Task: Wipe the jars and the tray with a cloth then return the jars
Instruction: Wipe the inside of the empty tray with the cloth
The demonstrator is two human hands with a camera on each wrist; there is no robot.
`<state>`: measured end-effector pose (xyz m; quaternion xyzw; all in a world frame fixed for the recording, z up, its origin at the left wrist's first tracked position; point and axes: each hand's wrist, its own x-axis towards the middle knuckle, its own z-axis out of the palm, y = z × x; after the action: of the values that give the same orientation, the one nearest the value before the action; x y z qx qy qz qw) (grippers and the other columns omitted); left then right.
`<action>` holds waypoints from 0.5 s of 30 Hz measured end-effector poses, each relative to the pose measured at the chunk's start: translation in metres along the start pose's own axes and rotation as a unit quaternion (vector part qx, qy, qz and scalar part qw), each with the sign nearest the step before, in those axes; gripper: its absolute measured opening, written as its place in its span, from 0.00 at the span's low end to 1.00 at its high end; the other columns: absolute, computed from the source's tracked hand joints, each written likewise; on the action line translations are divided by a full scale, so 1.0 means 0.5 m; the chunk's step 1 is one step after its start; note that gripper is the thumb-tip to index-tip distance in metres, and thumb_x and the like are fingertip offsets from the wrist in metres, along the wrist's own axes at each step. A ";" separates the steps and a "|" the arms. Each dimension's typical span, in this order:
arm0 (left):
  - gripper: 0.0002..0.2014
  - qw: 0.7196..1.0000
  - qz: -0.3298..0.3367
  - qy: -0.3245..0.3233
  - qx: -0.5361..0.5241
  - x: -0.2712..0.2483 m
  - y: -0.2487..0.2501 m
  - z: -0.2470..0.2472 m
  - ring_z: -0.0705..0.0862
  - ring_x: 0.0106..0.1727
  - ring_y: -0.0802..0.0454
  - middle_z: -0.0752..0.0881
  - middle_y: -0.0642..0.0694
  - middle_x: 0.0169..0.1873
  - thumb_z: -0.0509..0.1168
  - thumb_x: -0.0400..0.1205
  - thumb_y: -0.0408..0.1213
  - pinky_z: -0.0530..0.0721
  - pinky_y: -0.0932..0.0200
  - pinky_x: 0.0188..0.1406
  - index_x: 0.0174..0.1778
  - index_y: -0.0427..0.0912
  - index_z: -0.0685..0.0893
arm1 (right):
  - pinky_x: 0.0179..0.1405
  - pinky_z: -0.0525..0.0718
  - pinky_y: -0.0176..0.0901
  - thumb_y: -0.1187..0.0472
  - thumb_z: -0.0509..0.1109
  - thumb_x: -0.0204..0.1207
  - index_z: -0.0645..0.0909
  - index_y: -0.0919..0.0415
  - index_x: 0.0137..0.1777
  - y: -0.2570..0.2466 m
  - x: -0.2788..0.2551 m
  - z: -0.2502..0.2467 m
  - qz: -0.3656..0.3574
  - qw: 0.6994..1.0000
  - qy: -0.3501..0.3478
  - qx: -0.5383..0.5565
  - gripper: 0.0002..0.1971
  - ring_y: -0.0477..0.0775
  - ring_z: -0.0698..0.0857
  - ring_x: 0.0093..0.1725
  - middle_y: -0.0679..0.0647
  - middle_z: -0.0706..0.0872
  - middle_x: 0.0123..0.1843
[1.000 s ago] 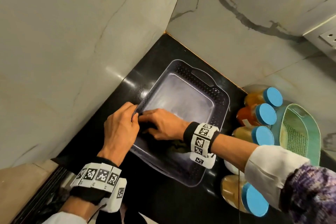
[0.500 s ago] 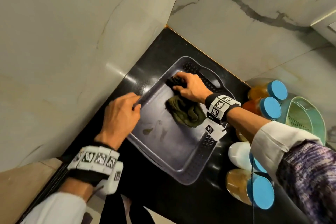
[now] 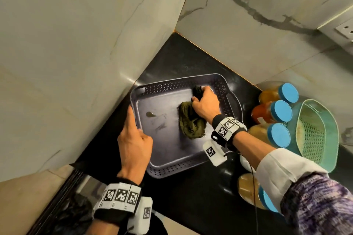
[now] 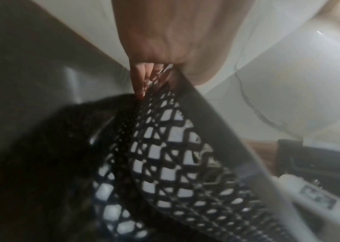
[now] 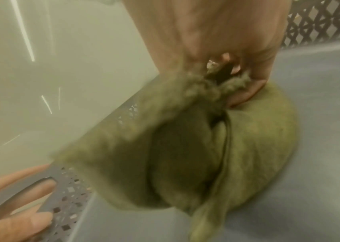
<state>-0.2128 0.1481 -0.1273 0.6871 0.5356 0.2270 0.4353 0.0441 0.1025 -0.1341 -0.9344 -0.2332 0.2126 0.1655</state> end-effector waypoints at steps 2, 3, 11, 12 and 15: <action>0.45 1.000 0.016 -0.016 0.017 0.014 0.004 -0.001 0.88 0.56 0.22 0.88 0.24 0.62 0.64 0.71 0.13 0.86 0.38 0.55 0.89 0.34 0.68 | 0.58 0.80 0.48 0.60 0.71 0.83 0.77 0.64 0.70 0.008 -0.001 -0.006 -0.012 1.000 -0.006 0.017 0.18 0.64 0.85 0.64 0.62 0.85 0.67; 0.45 0.999 0.020 -0.022 0.022 0.016 0.007 -0.002 0.88 0.54 0.21 0.89 0.23 0.60 0.63 0.70 0.14 0.86 0.37 0.52 0.89 0.35 0.68 | 0.58 0.80 0.47 0.62 0.70 0.83 0.78 0.63 0.70 0.005 -0.006 -0.003 -0.030 0.999 -0.015 0.020 0.17 0.63 0.85 0.63 0.62 0.86 0.66; 0.46 1.000 0.016 -0.013 0.005 0.034 0.011 -0.001 0.89 0.56 0.23 0.90 0.25 0.58 0.64 0.69 0.17 0.87 0.38 0.55 0.88 0.39 0.70 | 0.60 0.86 0.57 0.68 0.72 0.71 0.80 0.61 0.70 -0.078 -0.119 0.061 -0.379 0.888 -0.247 -0.084 0.25 0.66 0.87 0.59 0.60 0.86 0.64; 0.46 1.000 0.016 -0.018 0.010 0.034 0.013 -0.007 0.89 0.55 0.23 0.90 0.25 0.57 0.64 0.69 0.16 0.87 0.39 0.54 0.88 0.40 0.70 | 0.59 0.86 0.57 0.68 0.72 0.71 0.80 0.60 0.70 -0.078 -0.121 0.050 -0.386 0.886 -0.244 -0.088 0.25 0.66 0.87 0.59 0.59 0.87 0.64; 0.47 0.999 0.016 -0.035 0.024 0.035 0.017 -0.019 0.88 0.52 0.23 0.90 0.25 0.54 0.64 0.69 0.16 0.86 0.39 0.53 0.89 0.42 0.70 | 0.60 0.88 0.54 0.67 0.73 0.70 0.83 0.56 0.67 -0.050 -0.068 0.007 -0.337 0.916 -0.196 -0.095 0.24 0.59 0.89 0.59 0.55 0.90 0.62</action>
<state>-0.2101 0.1674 -0.1178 0.7131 0.5143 0.1971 0.4338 0.0061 0.1071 -0.1157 -0.7512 -0.5811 0.3003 0.0890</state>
